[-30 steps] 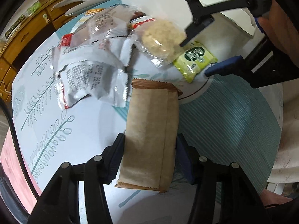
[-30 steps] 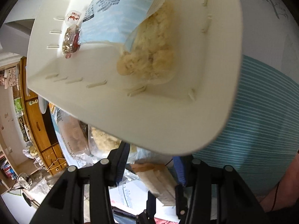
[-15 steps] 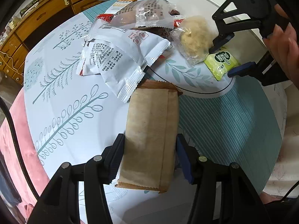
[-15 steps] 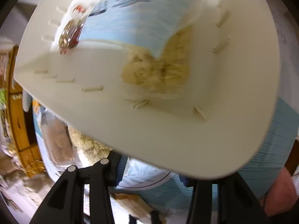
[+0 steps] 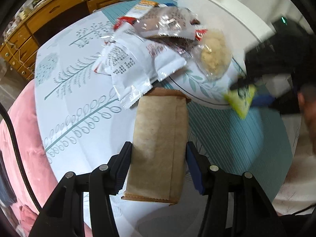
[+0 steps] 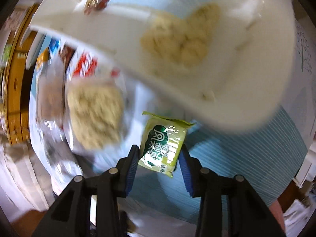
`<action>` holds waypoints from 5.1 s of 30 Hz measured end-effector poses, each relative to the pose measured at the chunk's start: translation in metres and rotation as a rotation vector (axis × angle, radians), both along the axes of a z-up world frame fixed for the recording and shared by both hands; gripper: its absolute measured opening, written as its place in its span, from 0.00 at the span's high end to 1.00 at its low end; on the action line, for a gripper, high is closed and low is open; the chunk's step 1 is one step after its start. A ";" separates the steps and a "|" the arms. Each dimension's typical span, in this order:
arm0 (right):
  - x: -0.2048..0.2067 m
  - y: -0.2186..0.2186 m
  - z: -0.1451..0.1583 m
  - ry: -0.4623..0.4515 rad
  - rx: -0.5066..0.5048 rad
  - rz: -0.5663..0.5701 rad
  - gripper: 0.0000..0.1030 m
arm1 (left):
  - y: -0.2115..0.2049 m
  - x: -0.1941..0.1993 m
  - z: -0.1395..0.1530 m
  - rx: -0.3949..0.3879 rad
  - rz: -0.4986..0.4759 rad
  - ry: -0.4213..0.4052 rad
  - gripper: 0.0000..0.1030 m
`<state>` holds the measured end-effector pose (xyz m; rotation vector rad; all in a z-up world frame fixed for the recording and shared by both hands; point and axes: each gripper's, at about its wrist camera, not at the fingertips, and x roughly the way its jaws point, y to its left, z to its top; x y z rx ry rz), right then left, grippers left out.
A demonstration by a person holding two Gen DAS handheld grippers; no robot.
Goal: Organize snacks
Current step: 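Grasp the green packet with right tool and lift it over the tray, then drop the green packet into the tray with right tool while left releases brown paper bag there, then move both open tools toward the snack pile on the plate, then grasp the white red-edged snack bag with left tool while right grasps crumbly pastry bag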
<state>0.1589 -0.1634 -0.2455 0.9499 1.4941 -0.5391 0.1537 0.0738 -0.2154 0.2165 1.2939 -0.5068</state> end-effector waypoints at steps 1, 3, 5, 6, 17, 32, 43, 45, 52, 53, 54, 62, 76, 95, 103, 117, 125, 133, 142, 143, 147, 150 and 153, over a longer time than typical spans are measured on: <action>-0.005 0.002 0.000 0.001 0.014 0.017 0.60 | 0.004 0.000 0.004 -0.006 0.017 0.000 0.49; -0.012 0.008 0.002 -0.005 0.035 0.063 0.60 | 0.007 -0.002 0.010 -0.015 0.042 0.001 0.49; -0.019 0.013 0.007 -0.021 0.040 0.120 0.60 | 0.008 -0.001 0.017 -0.025 0.061 0.001 0.49; -0.023 0.016 0.010 -0.031 0.038 0.140 0.60 | 0.009 -0.001 0.020 -0.028 0.068 -0.001 0.49; -0.012 0.041 0.066 -0.234 0.001 0.367 0.60 | -0.008 -0.015 0.079 -0.116 0.211 -0.040 0.50; -0.026 -0.048 0.148 -0.545 -0.129 0.563 0.60 | -0.087 -0.006 0.149 -0.250 0.286 -0.172 0.50; -0.032 -0.128 0.170 -0.629 -0.274 0.577 0.60 | -0.166 0.005 0.167 -0.350 0.269 -0.204 0.50; -0.033 -0.143 0.173 -0.633 -0.297 0.572 0.60 | -0.179 0.007 0.167 -0.360 0.260 -0.203 0.50; -0.029 -0.192 0.169 -0.632 -0.328 0.512 0.59 | -0.221 0.011 0.163 -0.383 0.224 -0.196 0.49; -0.028 -0.200 0.167 -0.634 -0.320 0.494 0.59 | -0.225 0.012 0.162 -0.382 0.219 -0.191 0.49; -0.028 -0.203 0.166 -0.635 -0.313 0.483 0.57 | -0.230 0.013 0.160 -0.380 0.213 -0.179 0.47; -0.026 -0.218 0.154 -0.606 -0.286 0.457 0.32 | -0.232 0.016 0.151 -0.356 0.266 -0.131 0.31; -0.031 -0.169 0.131 -0.568 -0.183 0.583 0.32 | -0.167 -0.005 0.121 -0.317 0.498 -0.019 0.30; -0.026 -0.067 0.124 -0.556 -0.156 0.753 0.32 | -0.057 -0.048 0.078 -0.172 0.647 0.094 0.21; -0.023 -0.032 0.123 -0.569 -0.196 0.834 0.32 | -0.016 -0.025 0.079 -0.164 0.667 0.125 0.16; -0.001 0.025 0.105 -0.564 -0.337 1.020 0.27 | -0.001 0.043 0.054 -0.119 0.616 0.158 0.15; 0.016 0.056 0.084 -0.530 -0.418 1.139 0.22 | -0.001 0.090 0.041 -0.136 0.607 0.148 0.15; 0.035 0.076 0.061 -0.464 -0.498 1.240 0.19 | -0.009 0.118 0.018 -0.131 0.598 0.181 0.15; 0.053 0.089 0.040 -0.404 -0.512 1.307 0.19 | -0.012 0.131 -0.012 -0.123 0.612 0.244 0.15; 0.055 0.090 0.038 -0.399 -0.508 1.312 0.19 | -0.012 0.132 -0.015 -0.124 0.613 0.249 0.17; 0.060 0.094 0.033 -0.392 -0.536 1.333 0.19 | -0.011 0.132 -0.020 -0.129 0.618 0.265 0.29; 0.060 0.099 0.029 -0.389 -0.566 1.367 0.19 | -0.007 0.132 -0.022 -0.155 0.629 0.268 0.33; 0.062 0.102 0.024 -0.380 -0.579 1.395 0.19 | -0.005 0.131 -0.022 -0.163 0.629 0.269 0.37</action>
